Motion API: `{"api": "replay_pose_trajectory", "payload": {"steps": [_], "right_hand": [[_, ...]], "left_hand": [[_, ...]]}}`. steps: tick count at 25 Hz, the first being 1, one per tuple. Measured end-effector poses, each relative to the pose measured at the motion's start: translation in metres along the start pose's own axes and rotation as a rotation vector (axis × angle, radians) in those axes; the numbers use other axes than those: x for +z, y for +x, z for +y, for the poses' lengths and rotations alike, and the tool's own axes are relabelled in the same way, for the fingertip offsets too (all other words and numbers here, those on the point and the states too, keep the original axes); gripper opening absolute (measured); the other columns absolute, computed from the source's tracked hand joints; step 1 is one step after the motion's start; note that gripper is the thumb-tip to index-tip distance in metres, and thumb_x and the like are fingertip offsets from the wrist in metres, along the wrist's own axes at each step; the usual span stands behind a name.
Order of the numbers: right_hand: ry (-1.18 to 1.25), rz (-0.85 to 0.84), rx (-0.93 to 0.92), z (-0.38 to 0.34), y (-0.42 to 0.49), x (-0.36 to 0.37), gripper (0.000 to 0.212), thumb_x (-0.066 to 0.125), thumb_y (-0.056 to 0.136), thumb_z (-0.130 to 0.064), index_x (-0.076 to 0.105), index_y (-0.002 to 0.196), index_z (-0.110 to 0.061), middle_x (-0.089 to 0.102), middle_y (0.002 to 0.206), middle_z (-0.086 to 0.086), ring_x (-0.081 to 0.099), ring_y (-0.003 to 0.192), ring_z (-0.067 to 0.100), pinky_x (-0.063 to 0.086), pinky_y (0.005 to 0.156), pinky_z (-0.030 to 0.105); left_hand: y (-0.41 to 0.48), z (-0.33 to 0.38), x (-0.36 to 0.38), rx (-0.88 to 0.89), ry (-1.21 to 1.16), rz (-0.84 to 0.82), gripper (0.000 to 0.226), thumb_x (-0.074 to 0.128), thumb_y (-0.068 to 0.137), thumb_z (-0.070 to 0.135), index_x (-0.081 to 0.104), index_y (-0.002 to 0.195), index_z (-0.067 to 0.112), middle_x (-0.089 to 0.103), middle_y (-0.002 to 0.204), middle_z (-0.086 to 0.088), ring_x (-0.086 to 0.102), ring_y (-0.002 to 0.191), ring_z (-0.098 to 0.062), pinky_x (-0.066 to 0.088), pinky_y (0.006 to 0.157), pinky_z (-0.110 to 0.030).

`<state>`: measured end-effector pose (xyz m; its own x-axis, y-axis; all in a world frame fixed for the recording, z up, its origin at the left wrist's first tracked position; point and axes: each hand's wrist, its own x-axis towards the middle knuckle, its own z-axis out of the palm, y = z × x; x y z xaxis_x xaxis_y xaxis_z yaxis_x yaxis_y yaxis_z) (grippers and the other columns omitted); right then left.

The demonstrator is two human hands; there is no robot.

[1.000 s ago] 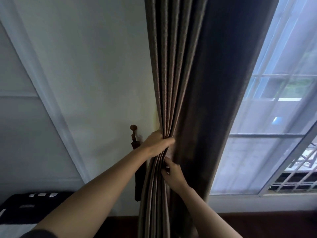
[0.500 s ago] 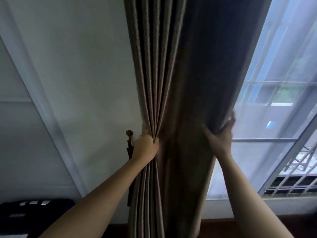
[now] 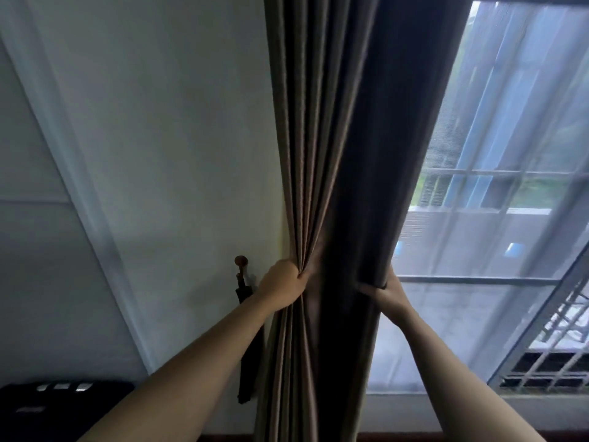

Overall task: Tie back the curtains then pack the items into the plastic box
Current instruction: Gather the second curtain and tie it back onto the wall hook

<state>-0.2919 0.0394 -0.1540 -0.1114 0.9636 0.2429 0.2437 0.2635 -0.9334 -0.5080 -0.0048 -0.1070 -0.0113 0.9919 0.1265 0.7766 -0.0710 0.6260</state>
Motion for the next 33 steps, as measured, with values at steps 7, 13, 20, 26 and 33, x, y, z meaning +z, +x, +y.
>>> {"api": "replay_pose_trajectory", "payload": {"steps": [7, 13, 20, 26, 33], "right_hand": [[-0.165, -0.280, 0.051, -0.018, -0.003, 0.022, 0.053, 0.048, 0.053, -0.009, 0.056, 0.103, -0.025, 0.062, 0.089, -0.010, 0.060, 0.088, 0.012, 0.046, 0.066, 0.018], [-0.019, -0.392, 0.037, 0.012, -0.022, 0.062, 0.066, 0.052, 0.057, 0.001, 0.045, 0.121, -0.014, 0.058, 0.092, -0.010, 0.058, 0.080, -0.008, 0.045, 0.065, 0.011], [-0.132, -0.368, -0.021, 0.012, -0.026, 0.081, 0.072, 0.039, 0.071, 0.004, 0.038, 0.139, -0.019, 0.045, 0.136, -0.005, 0.039, 0.132, 0.015, 0.037, 0.102, 0.030], [-0.136, -0.389, -0.007, 0.018, -0.045, 0.105, 0.075, 0.040, 0.056, -0.001, 0.040, 0.130, -0.015, 0.044, 0.135, 0.005, 0.038, 0.128, 0.009, 0.037, 0.101, 0.017], [0.047, -0.467, 0.060, 0.015, -0.054, 0.128, 0.081, 0.047, 0.057, -0.010, 0.032, 0.137, -0.008, 0.047, 0.131, 0.006, 0.047, 0.124, 0.008, 0.043, 0.101, 0.025]], "left_hand": [[-0.004, 0.018, 0.003, -0.044, 0.000, -0.043, 0.020, 0.040, 0.099, 0.024, 0.047, 0.085, 0.012, 0.045, 0.066, 0.006, 0.041, 0.055, -0.004, 0.026, 0.048, -0.016], [-0.008, 0.018, -0.006, -0.020, -0.068, -0.158, 0.030, 0.042, 0.096, 0.023, 0.059, 0.100, -0.001, 0.064, 0.098, -0.019, 0.060, 0.088, -0.027, 0.044, 0.076, -0.031], [-0.007, 0.008, -0.003, -0.054, -0.096, -0.166, 0.031, 0.042, 0.095, 0.023, 0.053, 0.077, 0.001, 0.059, 0.079, -0.014, 0.059, 0.077, -0.026, 0.044, 0.072, -0.033], [-0.006, 0.017, -0.007, -0.044, -0.161, -0.289, 0.027, 0.056, 0.079, 0.027, 0.065, 0.096, 0.009, 0.066, 0.104, -0.012, 0.061, 0.099, -0.024, 0.047, 0.090, -0.036], [-0.010, 0.027, 0.016, -0.102, 0.060, 0.130, 0.061, 0.066, 0.075, 0.051, 0.057, 0.116, 0.007, 0.066, 0.106, -0.011, 0.064, 0.098, -0.030, 0.047, 0.076, -0.027]]}}
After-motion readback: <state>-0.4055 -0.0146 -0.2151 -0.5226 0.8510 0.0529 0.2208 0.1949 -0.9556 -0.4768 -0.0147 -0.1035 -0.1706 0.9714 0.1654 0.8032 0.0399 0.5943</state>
